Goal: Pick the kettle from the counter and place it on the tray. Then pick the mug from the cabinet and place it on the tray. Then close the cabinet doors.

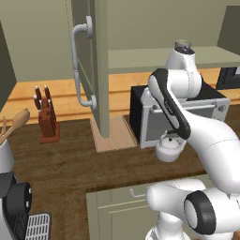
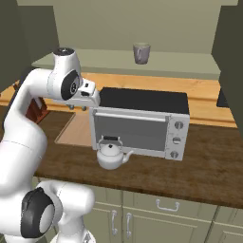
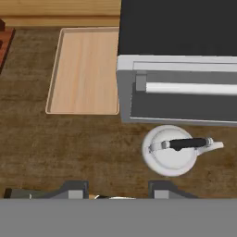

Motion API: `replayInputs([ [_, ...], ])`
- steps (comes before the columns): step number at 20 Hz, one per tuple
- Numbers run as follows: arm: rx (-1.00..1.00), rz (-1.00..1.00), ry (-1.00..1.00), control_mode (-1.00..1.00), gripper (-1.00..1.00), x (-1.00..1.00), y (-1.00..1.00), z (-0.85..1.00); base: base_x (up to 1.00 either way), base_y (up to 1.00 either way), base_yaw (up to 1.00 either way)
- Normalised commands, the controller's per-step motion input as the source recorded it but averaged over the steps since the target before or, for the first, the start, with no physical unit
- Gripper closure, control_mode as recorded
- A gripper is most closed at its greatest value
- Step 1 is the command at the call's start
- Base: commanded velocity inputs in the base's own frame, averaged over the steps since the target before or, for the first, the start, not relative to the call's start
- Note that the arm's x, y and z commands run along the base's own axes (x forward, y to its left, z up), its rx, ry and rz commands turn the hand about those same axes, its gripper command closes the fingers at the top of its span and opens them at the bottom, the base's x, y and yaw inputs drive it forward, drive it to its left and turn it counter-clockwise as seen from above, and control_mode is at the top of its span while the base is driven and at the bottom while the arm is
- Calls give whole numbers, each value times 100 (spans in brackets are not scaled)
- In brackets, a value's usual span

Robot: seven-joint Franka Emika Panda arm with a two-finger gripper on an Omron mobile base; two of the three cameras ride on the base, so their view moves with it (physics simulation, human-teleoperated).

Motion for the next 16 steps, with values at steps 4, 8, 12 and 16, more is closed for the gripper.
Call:
replayInputs([
  [4, 0, -2, 0, -100, -100, -10, -37, -20, 0, 0, 0],
  [8, 3, -30, 0, -100, -100, -37, -100, -54, 0, 0, 0],
  [12, 1, -37, 0, -100, -100, -9, -99, -54, 0, 0, 0],
  [16, 0, -20, 3, -100, -100, 38, -54, -7, 0, 0, 0],
])
